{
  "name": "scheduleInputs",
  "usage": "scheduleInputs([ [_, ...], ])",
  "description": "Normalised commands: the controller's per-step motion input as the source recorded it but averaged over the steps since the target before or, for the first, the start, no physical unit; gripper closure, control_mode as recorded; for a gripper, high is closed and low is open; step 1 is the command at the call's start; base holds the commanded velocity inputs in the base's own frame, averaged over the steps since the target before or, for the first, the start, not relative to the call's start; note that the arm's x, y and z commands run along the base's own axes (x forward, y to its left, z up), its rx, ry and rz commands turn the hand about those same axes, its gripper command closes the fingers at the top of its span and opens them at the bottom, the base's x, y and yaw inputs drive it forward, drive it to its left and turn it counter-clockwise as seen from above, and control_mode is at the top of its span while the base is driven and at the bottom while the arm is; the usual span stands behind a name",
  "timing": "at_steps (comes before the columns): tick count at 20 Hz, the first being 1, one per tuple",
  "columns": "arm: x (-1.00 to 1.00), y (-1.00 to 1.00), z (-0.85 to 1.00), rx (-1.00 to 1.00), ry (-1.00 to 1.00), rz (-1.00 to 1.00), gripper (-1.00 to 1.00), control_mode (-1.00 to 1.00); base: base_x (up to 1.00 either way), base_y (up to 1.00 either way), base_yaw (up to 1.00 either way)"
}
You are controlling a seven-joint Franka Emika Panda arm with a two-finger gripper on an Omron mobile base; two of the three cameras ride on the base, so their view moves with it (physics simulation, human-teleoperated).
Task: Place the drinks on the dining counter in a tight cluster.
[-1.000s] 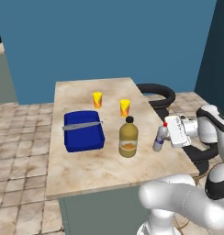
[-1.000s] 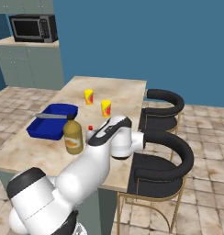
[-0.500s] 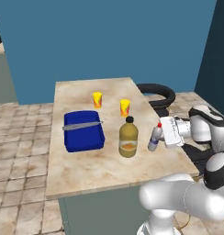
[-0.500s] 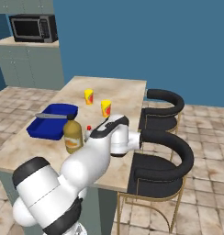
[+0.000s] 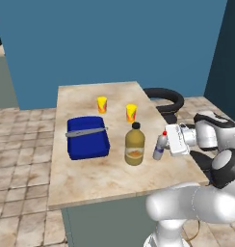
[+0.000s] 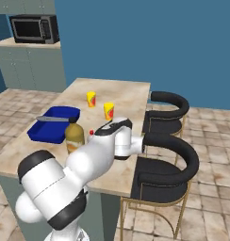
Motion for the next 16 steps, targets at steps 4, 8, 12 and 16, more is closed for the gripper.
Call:
scheduleInputs([
  [4, 0.09, 0.06, -0.17, 0.0, 0.0, 0.0, 1.0, -1.0, 0.0, 0.0, 0.0],
  [8, 0.15, 0.06, -0.15, 0.0, 0.05, 0.0, 1.0, -1.0, 0.0, 0.0, 0.0],
  [12, 0.14, 0.06, -0.17, 0.0, 0.05, 0.0, 1.0, -1.0, 0.0, 0.0, 0.0],
  [16, 0.14, 0.08, -0.19, 0.0, 0.01, 0.0, 1.0, -1.0, 0.0, 0.0, 0.0],
])
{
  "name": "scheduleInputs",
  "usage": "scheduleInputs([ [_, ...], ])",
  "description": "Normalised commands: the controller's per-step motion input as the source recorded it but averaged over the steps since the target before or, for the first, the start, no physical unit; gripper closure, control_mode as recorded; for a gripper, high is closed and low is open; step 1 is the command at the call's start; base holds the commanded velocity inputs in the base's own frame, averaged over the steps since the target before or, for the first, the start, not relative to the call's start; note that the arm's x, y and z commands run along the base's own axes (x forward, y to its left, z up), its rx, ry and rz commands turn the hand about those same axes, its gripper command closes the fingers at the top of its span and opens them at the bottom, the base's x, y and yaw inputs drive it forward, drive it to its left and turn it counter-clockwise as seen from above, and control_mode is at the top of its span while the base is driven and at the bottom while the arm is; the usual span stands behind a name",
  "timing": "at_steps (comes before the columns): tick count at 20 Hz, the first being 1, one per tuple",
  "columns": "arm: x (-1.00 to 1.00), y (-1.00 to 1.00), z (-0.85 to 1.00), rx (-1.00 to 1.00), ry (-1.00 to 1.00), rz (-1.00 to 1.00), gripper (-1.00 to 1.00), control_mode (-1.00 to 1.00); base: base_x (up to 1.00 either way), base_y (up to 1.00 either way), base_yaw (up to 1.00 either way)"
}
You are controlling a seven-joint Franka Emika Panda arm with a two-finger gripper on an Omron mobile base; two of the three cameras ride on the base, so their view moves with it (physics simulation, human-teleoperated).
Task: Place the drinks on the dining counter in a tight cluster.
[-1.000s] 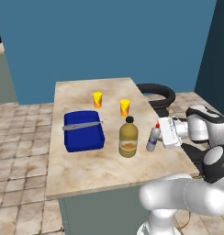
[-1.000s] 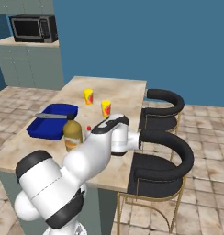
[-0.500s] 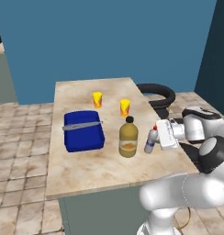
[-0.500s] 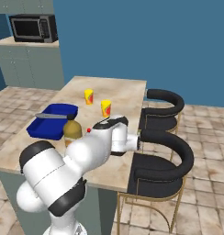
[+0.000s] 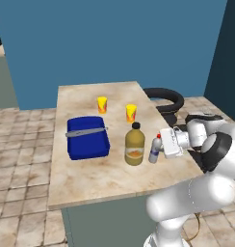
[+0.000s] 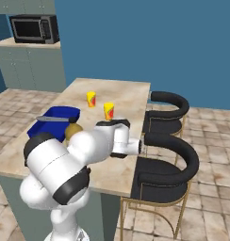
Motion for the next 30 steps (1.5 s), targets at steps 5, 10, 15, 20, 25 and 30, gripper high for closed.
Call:
scheduleInputs([
  [5, 0.07, 0.04, -0.23, 0.0, 0.0, 0.0, 1.0, -1.0, 0.0, 0.0, 0.0],
  [10, 0.01, 0.01, -0.26, 0.0, 0.0, 0.0, 1.0, -1.0, 0.0, 0.0, 0.0],
  [15, 0.03, 0.0, -0.2, 0.0, 0.0, 0.0, 1.0, -1.0, 0.0, 0.0, 0.0],
  [20, 0.0, 0.06, -0.23, -0.01, -0.03, 0.0, 1.0, -1.0, 0.0, 0.0, 0.0],
  [25, 0.0, 0.1, -0.27, -0.03, -0.01, 0.0, 1.0, -1.0, 0.0, 0.0, 0.0],
  [30, -0.01, 0.06, -0.25, -0.02, -0.03, 0.0, 1.0, -1.0, 0.0, 0.0, 0.0],
])
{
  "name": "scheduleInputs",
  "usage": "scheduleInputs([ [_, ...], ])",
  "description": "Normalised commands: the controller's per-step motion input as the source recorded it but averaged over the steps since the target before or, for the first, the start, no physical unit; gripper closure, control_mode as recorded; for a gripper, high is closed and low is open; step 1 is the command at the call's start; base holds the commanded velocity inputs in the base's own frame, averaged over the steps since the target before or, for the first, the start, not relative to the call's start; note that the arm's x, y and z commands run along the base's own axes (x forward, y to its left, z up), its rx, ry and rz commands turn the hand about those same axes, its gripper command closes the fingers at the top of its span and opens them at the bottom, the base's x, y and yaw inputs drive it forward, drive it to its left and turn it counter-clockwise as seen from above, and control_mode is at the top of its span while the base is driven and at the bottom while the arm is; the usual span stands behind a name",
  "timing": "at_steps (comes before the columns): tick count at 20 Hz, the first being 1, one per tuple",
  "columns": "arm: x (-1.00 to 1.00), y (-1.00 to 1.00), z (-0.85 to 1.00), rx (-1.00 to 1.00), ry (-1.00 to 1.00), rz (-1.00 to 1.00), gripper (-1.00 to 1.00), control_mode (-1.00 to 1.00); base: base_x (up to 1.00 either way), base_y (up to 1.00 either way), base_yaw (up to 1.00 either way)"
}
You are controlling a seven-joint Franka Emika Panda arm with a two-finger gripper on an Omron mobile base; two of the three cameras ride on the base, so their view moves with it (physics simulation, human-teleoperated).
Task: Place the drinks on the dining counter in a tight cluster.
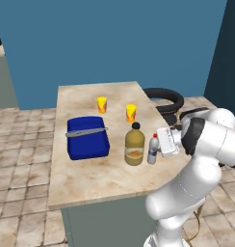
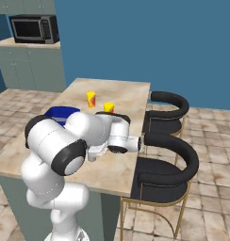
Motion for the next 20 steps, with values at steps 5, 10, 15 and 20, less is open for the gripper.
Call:
scheduleInputs([
  [5, -0.03, 0.08, -0.27, -0.01, -0.03, 0.0, -1.0, -1.0, 0.0, 0.0, 0.0],
  [10, -0.01, 0.05, -0.21, -0.01, -0.01, 0.0, -1.0, -1.0, 0.0, 0.0, 0.0],
  [15, -0.03, -0.01, -0.09, 0.0, -0.01, 0.0, -1.0, -1.0, 0.0, 0.0, 0.0],
  [20, -0.08, -0.06, -0.02, 0.0, -0.05, 0.0, -1.0, -1.0, 0.0, 0.0, 0.0],
])
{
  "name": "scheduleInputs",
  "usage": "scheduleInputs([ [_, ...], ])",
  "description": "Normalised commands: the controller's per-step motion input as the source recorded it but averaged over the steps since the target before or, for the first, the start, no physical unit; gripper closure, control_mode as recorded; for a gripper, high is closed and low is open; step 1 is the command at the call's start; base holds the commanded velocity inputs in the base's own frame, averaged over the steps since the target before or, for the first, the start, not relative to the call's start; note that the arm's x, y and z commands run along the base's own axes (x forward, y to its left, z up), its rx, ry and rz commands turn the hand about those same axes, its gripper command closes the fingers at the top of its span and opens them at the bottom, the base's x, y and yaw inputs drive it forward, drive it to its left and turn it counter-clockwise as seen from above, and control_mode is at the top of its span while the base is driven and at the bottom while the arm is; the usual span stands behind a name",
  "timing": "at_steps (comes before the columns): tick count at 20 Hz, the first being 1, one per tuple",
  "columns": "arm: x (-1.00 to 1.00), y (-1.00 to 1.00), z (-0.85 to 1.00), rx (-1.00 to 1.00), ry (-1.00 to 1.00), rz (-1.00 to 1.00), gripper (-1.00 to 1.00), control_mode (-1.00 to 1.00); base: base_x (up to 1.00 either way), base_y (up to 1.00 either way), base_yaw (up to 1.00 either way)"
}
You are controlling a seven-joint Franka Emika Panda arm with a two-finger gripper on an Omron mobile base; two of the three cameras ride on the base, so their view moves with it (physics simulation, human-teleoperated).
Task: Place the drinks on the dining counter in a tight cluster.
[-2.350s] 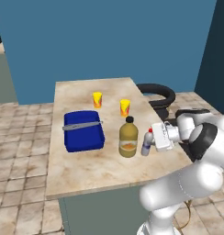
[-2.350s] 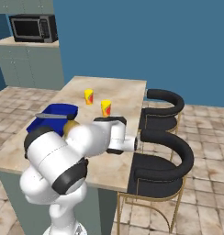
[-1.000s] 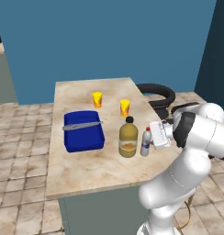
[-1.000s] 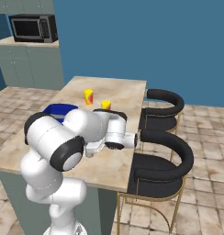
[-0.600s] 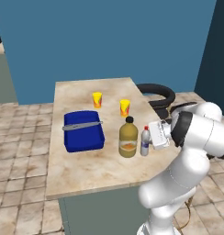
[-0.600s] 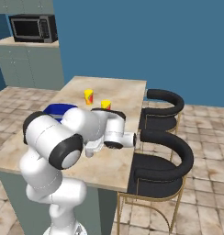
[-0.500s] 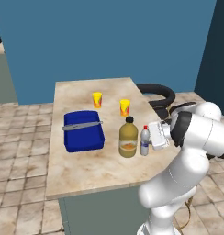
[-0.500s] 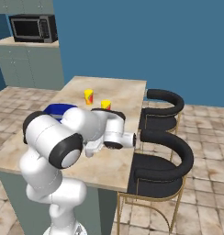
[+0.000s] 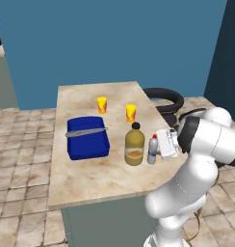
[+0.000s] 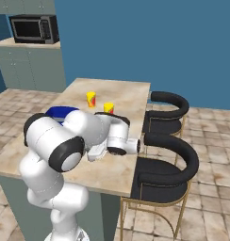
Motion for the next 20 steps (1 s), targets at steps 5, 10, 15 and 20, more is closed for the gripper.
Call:
scheduleInputs([
  [5, -0.05, -0.08, 0.0, 0.0, -0.03, 0.0, -1.0, -1.0, 0.0, 0.0, 0.0],
  [10, -0.08, -0.1, 0.0, 0.0, -0.02, 0.0, -1.0, -1.0, 0.0, 0.0, 0.0],
  [15, -0.14, -0.19, 0.04, 0.0, 0.0, 0.0, -1.0, -1.0, 0.0, 0.0, 0.0],
  [20, -0.24, -0.13, 0.19, 0.0, 0.0, -0.06, -1.0, -1.0, 0.0, 0.0, 0.0],
])
